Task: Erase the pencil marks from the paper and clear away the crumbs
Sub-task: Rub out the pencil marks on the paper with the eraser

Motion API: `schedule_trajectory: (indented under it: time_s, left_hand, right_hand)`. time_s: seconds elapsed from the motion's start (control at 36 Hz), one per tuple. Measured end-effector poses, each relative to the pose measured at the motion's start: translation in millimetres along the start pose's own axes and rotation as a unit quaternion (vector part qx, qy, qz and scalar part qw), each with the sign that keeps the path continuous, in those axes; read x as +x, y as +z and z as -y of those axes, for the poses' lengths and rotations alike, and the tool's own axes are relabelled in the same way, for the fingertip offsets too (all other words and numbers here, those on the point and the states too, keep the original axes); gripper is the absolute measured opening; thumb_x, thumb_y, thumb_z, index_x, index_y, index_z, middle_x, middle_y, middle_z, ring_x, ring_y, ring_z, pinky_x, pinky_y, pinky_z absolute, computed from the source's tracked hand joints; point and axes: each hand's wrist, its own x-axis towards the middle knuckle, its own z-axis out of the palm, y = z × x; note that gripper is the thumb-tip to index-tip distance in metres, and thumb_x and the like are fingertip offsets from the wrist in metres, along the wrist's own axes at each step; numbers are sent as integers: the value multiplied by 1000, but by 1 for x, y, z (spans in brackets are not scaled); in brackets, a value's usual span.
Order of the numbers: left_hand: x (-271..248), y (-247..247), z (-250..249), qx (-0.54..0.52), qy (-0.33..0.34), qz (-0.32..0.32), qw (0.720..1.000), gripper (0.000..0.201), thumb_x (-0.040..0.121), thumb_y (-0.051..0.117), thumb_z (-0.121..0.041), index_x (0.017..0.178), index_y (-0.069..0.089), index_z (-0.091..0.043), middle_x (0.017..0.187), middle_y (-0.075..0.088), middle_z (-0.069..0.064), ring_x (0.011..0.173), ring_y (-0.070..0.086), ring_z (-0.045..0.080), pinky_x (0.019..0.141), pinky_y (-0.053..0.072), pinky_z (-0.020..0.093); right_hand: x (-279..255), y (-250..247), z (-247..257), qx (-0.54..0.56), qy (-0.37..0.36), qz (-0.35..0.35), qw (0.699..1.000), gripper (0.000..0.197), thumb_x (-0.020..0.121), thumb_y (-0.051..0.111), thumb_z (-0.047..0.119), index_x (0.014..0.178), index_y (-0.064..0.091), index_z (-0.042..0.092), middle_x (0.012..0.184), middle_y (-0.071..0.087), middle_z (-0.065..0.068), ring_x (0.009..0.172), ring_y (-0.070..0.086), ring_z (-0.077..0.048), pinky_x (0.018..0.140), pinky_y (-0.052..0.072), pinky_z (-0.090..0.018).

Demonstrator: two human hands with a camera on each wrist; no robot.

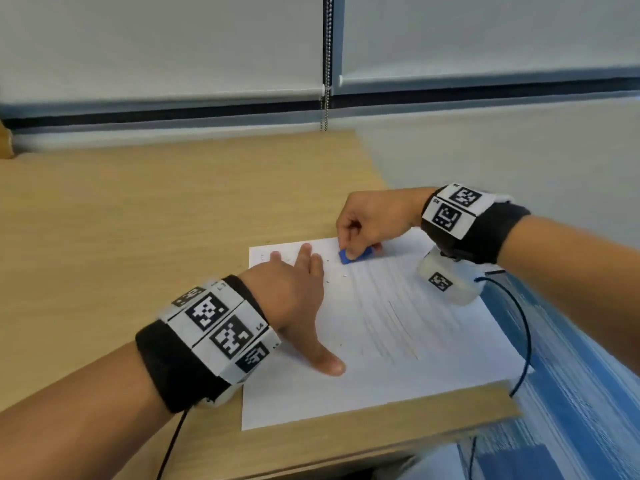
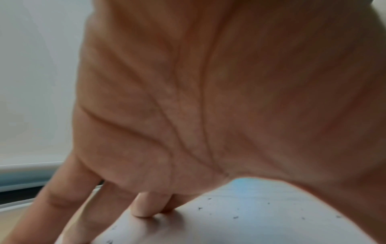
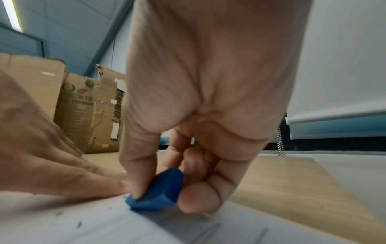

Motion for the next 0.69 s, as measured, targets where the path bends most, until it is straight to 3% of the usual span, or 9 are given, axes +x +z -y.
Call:
schedule_trajectory:
  time_s: [0.08, 0.22, 0.31, 0.39, 0.5, 0.61, 0.69]
  left_hand:
    - [0, 0, 2, -7, 6, 1, 1000, 152, 53, 63, -86, 147, -27, -8, 157, -31, 7, 146, -3, 45, 112, 29, 50]
    - [3, -3, 0, -13, -2, 11, 1000, 153, 52, 68, -83, 146, -30, -14, 155, -32, 8, 145, -4, 47, 114, 27, 52]
    - [2, -3, -1, -8, -2, 9, 1000, 153, 52, 67, -83, 147, -30, -13, 156, -32, 8, 146, -3, 46, 114, 26, 52]
    - [1, -2, 0, -9, 0, 3, 1000, 152, 52, 67, -84, 148, -28, -12, 157, -30, 8, 146, -3, 45, 114, 26, 52]
    - [2, -4, -1, -12, -5, 13, 1000, 154, 51, 68, -83, 147, -30, -12, 155, -33, 9, 145, -5, 47, 113, 26, 57]
    - [2, -4, -2, -11, -8, 16, 1000, 153, 52, 67, -83, 146, -31, -12, 155, -33, 9, 145, -5, 47, 113, 27, 57]
    - [0, -4, -1, -5, -8, 13, 1000, 153, 51, 67, -84, 147, -30, -12, 156, -32, 9, 145, -4, 47, 113, 26, 57]
  right_hand:
    - [0, 1, -3, 0, -8, -13, 1000, 10, 81, 71, 7, 86, 71, -2, 61, 64, 2, 49, 55, -2, 57, 53, -28]
    - [-7, 9, 6, 1, -20, 100, 995, 11, 81, 72, 4, 90, 72, -2, 69, 66, -4, 54, 59, -3, 58, 55, -24]
    - [-1, 0, -3, 24, -8, 6, 1000, 13, 81, 71, 4, 92, 72, -3, 66, 66, -4, 50, 58, -3, 65, 57, -34]
    - [2, -2, -12, 45, 3, -70, 997, 14, 81, 71, 5, 95, 71, 2, 65, 64, -7, 54, 62, -16, 68, 58, -40]
    - [-2, 8, -12, 72, -15, -68, 995, 13, 81, 73, 7, 93, 69, 4, 74, 67, -21, 54, 65, -21, 67, 60, -40]
    - [-6, 9, -8, 70, -33, 1, 997, 14, 82, 72, 5, 95, 71, 2, 76, 70, -21, 58, 67, -24, 65, 59, -30]
    - [0, 2, -8, 63, -19, -20, 998, 13, 80, 73, 5, 93, 73, 4, 72, 69, -18, 56, 66, -21, 66, 59, -33]
